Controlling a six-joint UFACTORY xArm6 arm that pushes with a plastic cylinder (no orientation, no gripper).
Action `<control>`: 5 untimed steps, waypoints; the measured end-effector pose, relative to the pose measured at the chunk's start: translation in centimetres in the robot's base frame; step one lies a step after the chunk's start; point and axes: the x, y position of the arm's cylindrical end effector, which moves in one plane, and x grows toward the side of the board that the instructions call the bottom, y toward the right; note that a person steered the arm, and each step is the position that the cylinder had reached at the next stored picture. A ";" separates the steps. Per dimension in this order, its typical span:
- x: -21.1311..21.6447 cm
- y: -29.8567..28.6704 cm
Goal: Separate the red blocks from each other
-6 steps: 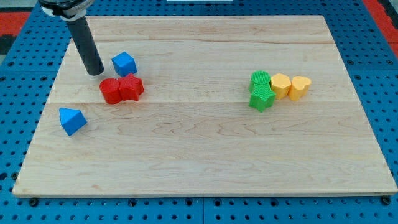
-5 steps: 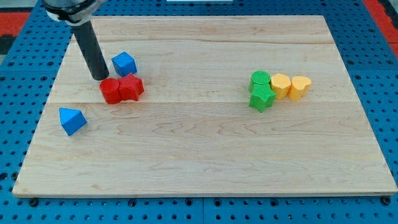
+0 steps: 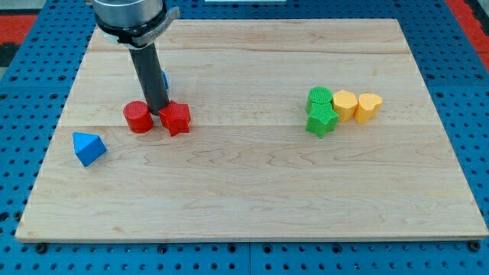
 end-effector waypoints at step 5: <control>2.3 -2.2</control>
